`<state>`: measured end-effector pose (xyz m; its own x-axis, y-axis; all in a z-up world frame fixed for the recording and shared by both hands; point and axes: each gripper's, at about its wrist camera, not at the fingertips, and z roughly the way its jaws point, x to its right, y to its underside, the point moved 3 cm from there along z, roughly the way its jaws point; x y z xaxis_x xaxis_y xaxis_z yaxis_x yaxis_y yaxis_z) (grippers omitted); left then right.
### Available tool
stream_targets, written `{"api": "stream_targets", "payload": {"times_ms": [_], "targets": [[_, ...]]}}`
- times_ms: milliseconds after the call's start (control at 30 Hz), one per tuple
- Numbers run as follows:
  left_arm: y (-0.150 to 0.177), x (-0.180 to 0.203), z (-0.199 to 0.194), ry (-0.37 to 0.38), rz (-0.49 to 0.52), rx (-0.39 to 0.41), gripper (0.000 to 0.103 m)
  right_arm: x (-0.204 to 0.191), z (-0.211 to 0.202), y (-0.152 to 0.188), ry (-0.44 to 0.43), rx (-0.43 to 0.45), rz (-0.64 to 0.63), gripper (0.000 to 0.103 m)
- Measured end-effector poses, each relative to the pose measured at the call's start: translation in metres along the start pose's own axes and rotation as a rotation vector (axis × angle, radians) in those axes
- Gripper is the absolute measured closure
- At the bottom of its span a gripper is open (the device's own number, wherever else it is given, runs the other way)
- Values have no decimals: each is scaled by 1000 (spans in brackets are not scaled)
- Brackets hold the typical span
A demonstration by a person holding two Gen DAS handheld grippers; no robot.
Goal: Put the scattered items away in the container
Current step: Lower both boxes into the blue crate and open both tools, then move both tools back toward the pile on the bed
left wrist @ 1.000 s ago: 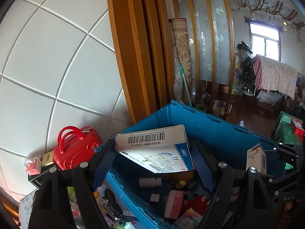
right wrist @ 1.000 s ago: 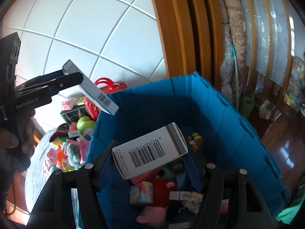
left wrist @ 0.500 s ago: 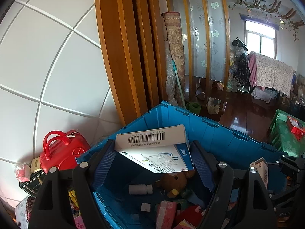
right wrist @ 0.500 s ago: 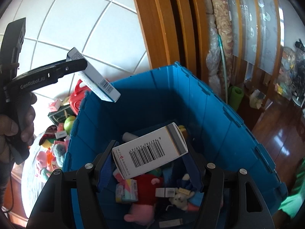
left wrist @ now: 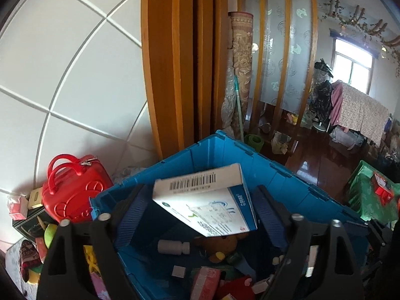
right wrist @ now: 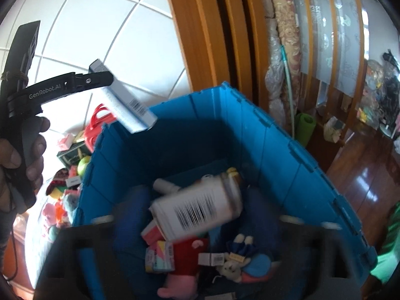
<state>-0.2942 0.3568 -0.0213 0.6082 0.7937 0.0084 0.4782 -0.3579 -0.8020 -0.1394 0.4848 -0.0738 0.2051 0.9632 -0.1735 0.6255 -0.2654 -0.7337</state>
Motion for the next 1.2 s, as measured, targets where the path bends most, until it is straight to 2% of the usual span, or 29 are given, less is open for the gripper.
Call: {"api": "stream_targets", "payload": {"times_ms": [100,267,367,500,600,767,1200], "targets": [[3,-7,0,-63,-5,-7,0,-2,1,-2,-13,-1,-10,0],[21,-29,-11,-84,-47,-14,0,-3,3,-3,-38,1,-8,0],[39,-44,-20,-110,-70,-32,0,-9,4,-5,-58,2,-20,0],[66,-64,-32,-183,-99,-68,0,-27,5,-4,-92,-2,-54,0],[81,-76,-46,-183,-139,-77,0,-44,1,-3,-112,2,-83,0],[106,-101,-75,-223,-170,-73,0,-77,-10,0,-128,18,-118,0],[185,-186,-155,-303,-277,-68,0,-198,-34,25,-173,14,-230,0]]}}
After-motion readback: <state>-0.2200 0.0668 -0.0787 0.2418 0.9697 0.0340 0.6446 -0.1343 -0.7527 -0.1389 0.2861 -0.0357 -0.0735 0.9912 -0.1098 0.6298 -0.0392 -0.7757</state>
